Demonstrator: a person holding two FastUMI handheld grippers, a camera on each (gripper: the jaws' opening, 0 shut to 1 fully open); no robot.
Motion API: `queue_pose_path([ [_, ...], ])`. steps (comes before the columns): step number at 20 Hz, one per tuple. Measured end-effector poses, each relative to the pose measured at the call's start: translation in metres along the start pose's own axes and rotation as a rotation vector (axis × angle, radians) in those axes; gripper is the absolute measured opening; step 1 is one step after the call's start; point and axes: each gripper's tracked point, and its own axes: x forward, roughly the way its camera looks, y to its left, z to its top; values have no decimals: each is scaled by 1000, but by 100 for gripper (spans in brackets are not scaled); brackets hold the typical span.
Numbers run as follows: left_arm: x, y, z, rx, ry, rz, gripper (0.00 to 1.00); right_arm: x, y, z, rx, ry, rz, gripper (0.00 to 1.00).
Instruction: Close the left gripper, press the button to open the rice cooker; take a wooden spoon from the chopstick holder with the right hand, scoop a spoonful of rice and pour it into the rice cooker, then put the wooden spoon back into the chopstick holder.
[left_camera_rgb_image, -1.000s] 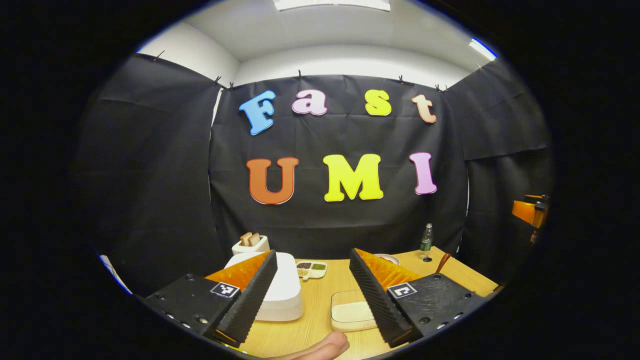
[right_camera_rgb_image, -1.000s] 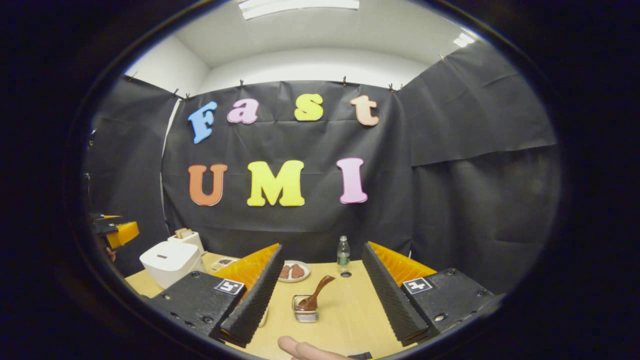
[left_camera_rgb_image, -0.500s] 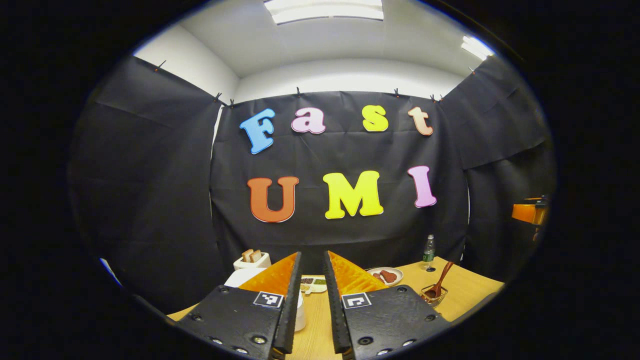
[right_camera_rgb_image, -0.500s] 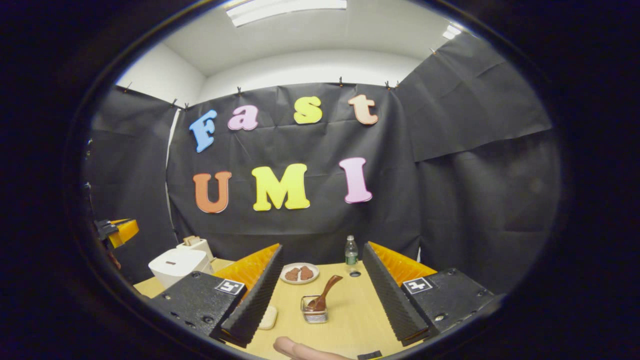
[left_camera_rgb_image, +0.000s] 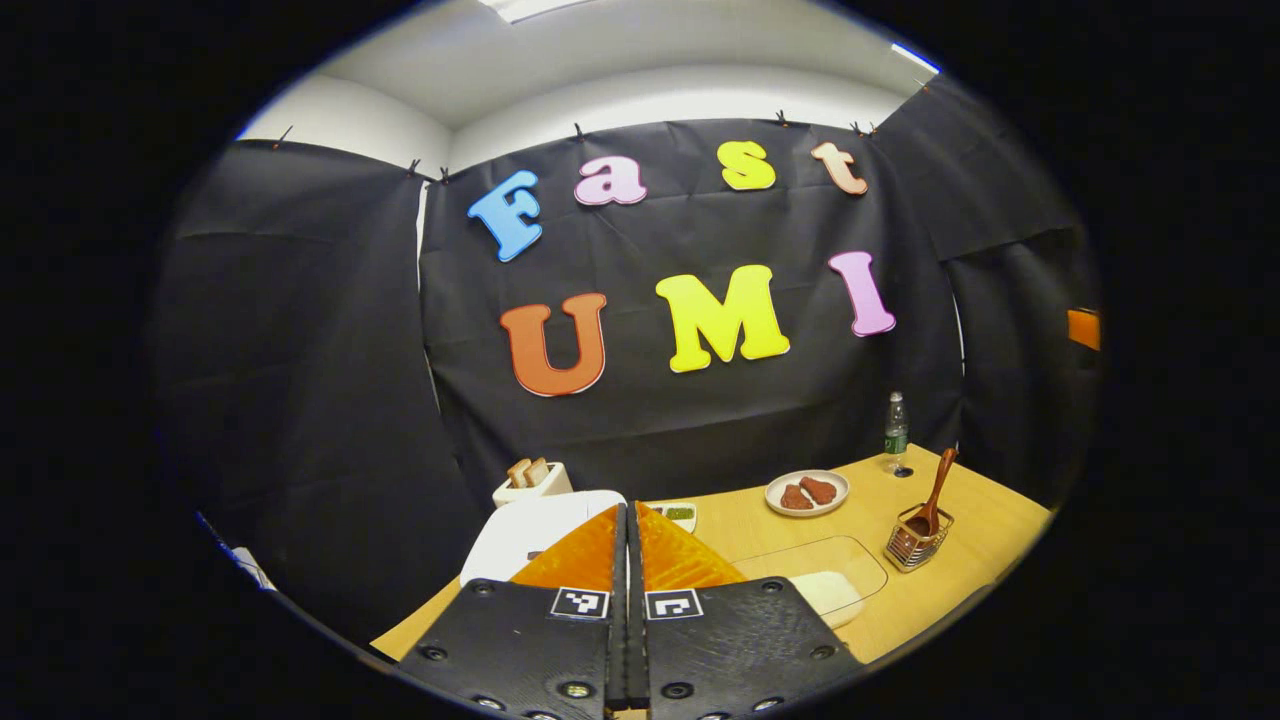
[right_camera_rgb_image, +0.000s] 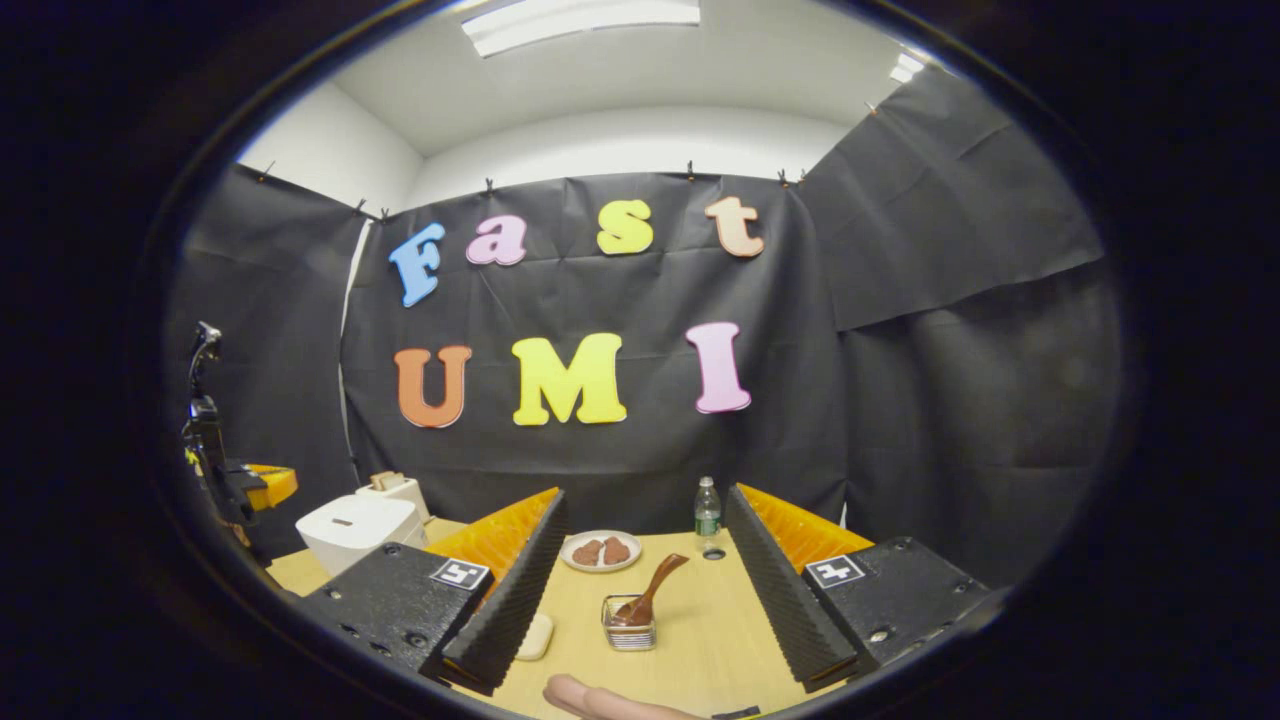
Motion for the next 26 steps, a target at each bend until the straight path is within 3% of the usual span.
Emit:
queue_pose_path([
  [4,38,26,-33,-59,109,28,0,19,-2,-17,-4,17,-7,100],
  [5,49,33,-42,-72,141,37,0,25,-2,-23,-7,26,-7,95],
  [7,71,42,-61,-103,210,44,0,35,-7,-33,-14,47,-18,100],
  [8,81,46,-68,-111,235,47,0,41,-10,-38,-16,60,-24,95],
  [10,99,55,-80,-114,271,59,0,49,-16,-45,-14,80,-37,100],
  [15,139,78,-115,-128,368,105,0,63,-38,-58,-15,109,-88,98],
  [21,161,92,-139,-154,408,140,0,69,-53,-62,-30,115,-126,95],
  [22,165,95,-140,-151,408,151,0,71,-56,-63,-27,115,-135,100],
  [26,167,92,-146,-167,403,127,0,78,-58,-76,5,139,-143,100],
])
